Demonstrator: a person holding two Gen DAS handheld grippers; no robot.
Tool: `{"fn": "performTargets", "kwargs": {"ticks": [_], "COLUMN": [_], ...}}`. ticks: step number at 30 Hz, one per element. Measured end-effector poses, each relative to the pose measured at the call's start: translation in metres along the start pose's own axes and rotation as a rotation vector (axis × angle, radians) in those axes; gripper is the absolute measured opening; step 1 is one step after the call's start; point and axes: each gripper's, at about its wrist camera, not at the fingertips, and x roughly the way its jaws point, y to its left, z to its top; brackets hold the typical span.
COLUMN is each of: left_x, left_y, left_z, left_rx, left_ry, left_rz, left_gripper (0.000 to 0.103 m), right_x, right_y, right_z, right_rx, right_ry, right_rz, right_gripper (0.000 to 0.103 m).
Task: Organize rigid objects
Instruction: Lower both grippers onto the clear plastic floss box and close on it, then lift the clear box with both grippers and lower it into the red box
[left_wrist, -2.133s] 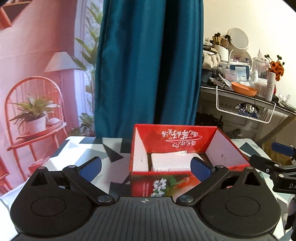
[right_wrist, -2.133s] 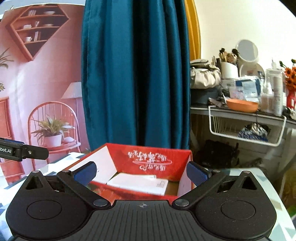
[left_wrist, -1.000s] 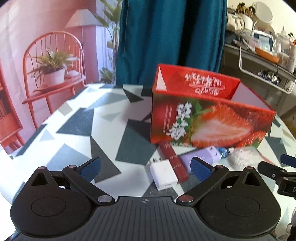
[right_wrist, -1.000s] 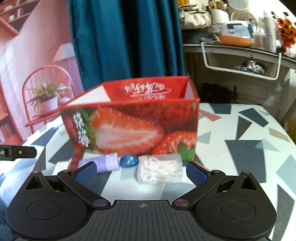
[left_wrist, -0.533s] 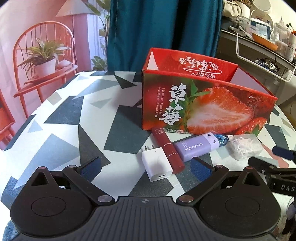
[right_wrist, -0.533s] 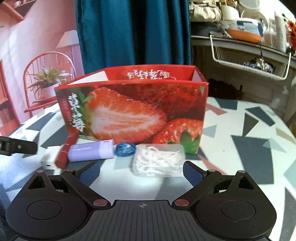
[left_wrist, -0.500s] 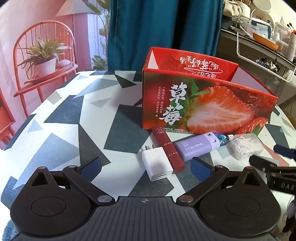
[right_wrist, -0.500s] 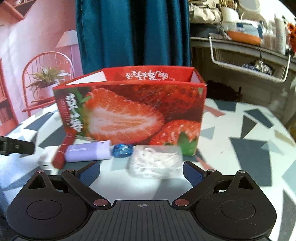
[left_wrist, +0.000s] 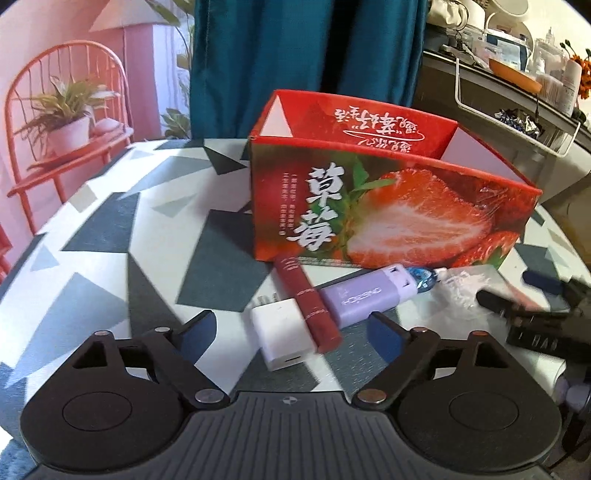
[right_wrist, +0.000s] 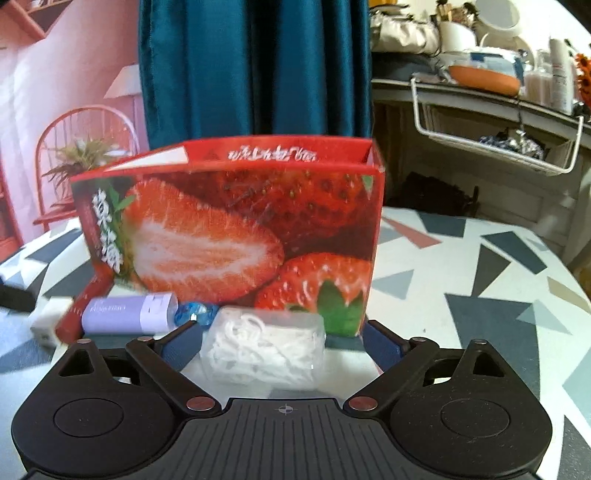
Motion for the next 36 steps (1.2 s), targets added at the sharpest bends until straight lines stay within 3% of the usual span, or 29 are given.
{"fn": "performTargets", "kwargs": {"ticks": [2, 10, 16, 20, 23, 25, 27, 29, 36], "left_x": [0.005, 0.031, 0.067, 0.085, 0.092, 0.097, 0.099, 0.101, 0.105], "left_y": [-0.005, -0.060, -0.088, -0.101, -0.103, -0.100, -0.097, -0.092, -0.089], "left_z": [0.005, 0.027, 0.035, 0.031, 0.026, 0.028, 0.029, 0.029, 0.030], "left_rx": [-0.004, 0.088, 0.034, 0.017, 0.002, -0.011, -0.020, -0.032, -0.038], "left_ry": [-0.005, 0.014, 0.107, 0.169, 0.188, 0.192, 0.191, 0.185, 0.171], "left_rz": [-0.027, -0.191, -0.322, -0.332, -0.332, -0.330, -0.325, -0.329, -0.341], "left_gripper": [0.086, 0.073, 0.064, 0.058, 0.053, 0.045, 0.038, 0.037, 0.039], "right_x": [0.003, 0.009, 0.012, 0.009, 0.008, 0.008, 0.007, 0.007, 0.014], "right_y": [-0.002, -0.004, 0.008, 0.010, 0.004, 0.001, -0.001, -0.004, -0.005], "right_z": [-0.003, -0.006, -0.008, -0.010, -0.010, -0.010, -0.010, -0.009, -0.009], "right_rx": [-0.002, -0.010, -0.069, -0.086, -0.062, -0.051, -0.039, -0.023, -0.012], "right_ry": [0.034, 0.054, 0.068, 0.056, 0.051, 0.049, 0.045, 0.047, 0.083], "right_rz": [0.007, 0.081, 0.107, 0.132, 0.180, 0.199, 0.205, 0.214, 0.217], "right_gripper": [0.083, 0.079, 0.070, 0.060, 0.059, 0.058, 0.051, 0.047, 0.049]}}
